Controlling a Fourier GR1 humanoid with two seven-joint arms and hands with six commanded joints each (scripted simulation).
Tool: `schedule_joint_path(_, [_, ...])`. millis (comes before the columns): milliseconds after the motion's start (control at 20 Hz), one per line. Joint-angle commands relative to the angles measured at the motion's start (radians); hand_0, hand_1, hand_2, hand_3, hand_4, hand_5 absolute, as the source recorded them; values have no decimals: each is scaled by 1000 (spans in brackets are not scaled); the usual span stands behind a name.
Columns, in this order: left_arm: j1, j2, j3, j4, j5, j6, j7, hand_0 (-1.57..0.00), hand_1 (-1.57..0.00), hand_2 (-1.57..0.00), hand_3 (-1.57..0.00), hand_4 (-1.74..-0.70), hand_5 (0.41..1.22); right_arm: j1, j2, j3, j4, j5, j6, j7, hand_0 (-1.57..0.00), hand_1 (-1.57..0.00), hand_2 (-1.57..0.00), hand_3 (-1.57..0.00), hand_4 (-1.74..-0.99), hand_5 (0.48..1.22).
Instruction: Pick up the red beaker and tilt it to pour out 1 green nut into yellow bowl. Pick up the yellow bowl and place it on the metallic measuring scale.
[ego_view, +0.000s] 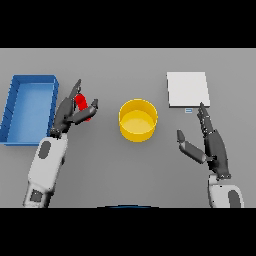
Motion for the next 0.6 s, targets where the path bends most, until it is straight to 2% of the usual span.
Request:
schedule_joint_path(0, [-3, -4, -1, 9, -1, 1, -12, 1, 1, 1, 1, -1322, 710, 8, 7, 6, -4, 6, -5, -2, 1, 1, 1, 1, -1315, 682])
schedule_joint_path(150, [-48, -7, 17, 78, 1, 4, -64, 1, 1, 1, 1, -1363, 735, 0, 0, -1, -22, -3, -3, 4, 1, 1, 1, 1, -1298, 682])
schedule_joint_path(200, [-41, -16, 18, 79, 6, 7, -86, 1, 1, -30, -3, -1389, 752, 4, 2, 4, -14, 8, -8, 0, 1, 1, 1, 1, -1295, 683])
schedule_joint_path(250, [-50, -17, 29, 85, 12, 14, -86, -81, -84, -122, -75, -1416, 770, 3, 0, 2, -2, 14, -10, 2, 1, 1, 1, 1, -1291, 684])
schedule_joint_path(300, [-62, -29, 40, 103, 23, 21, -80, -253, -276, -307, -220, -1444, 795, 7, -3, -3, -3, 9, -9, -6, 1, 1, 1, 1, -1289, 684])
schedule_joint_path(400, [-70, -42, 46, 120, 8, 66, -82, -681, -701, -715, -706, -1441, 949, 11, 5, 9, -9, 16, -9, -16, 1, 1, 1, 1, -1285, 683])
schedule_joint_path(450, [-80, -44, 38, 131, -17, 92, -77, -859, -875, -886, -879, -1439, 1003, 4, 1, 1, -1, 12, -9, -5, 1, 1, 1, 1, -1283, 683])
schedule_joint_path(550, [-84, -55, 38, 142, -36, 105, -116, -1115, -1125, -1133, -1128, -1443, 1082, 1, 3, 4, 8, 9, -3, -2, 1, 1, 1, 1, -1290, 684])
